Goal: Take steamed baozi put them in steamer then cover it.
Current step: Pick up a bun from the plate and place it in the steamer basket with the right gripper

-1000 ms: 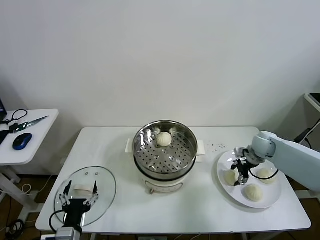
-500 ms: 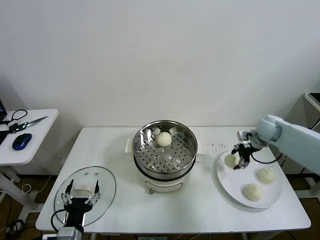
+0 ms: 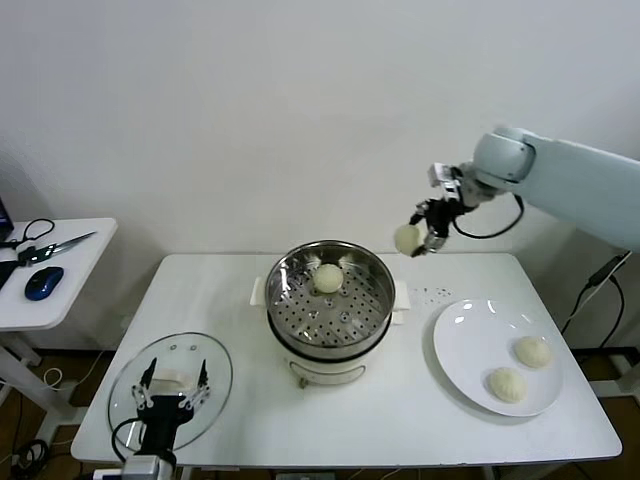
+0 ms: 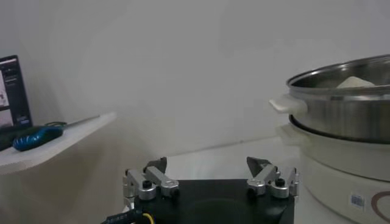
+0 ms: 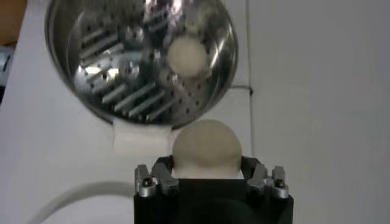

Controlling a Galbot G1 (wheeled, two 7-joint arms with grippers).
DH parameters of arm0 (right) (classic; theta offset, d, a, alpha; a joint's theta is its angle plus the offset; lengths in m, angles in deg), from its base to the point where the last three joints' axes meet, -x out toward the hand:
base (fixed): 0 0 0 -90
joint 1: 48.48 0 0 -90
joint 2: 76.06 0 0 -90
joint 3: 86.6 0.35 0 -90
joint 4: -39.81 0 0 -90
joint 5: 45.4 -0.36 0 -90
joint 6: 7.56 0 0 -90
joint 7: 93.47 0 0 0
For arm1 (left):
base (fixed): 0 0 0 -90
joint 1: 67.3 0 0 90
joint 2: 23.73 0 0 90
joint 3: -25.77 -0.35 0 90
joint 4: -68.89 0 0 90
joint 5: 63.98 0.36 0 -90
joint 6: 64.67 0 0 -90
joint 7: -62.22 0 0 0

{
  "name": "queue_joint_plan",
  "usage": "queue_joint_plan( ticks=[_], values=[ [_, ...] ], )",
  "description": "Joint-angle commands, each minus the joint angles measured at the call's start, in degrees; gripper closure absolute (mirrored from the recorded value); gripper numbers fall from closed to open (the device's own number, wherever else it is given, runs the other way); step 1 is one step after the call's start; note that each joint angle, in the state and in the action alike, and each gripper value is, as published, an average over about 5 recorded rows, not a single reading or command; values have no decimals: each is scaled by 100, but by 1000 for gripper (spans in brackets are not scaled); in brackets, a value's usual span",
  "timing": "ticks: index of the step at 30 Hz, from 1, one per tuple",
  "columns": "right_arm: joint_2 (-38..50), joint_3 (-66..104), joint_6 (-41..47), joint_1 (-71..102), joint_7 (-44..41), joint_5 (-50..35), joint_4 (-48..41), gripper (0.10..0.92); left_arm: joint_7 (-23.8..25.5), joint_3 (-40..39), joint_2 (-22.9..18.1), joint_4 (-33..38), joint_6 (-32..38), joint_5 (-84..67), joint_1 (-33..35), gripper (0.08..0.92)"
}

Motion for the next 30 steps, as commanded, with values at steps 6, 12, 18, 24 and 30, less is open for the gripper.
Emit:
queue_joint_plan(
  ticks=[6, 12, 18, 24, 30],
  values=[
    [-2110, -422, 492, 226, 566, -855, -158, 321, -24, -60, 39, -22, 86, -48, 123, 177],
    [-2473, -482, 565, 776, 679, -696, -310, 321, -31, -50, 89, -47, 129, -58, 190, 177],
    [-2682, -492, 603, 1138, 755, -606, -448, 321, -37, -8, 118, -82, 152, -99, 235, 177],
    [-2729, -494, 626, 1316, 795, -468, -510, 321, -43, -3, 107, -110, 164, -115, 236, 177],
    [-2675, -521, 643, 1365, 826, -409, -468, 314, -48, 0, 98, -117, 161, -115, 229, 177]
  ],
)
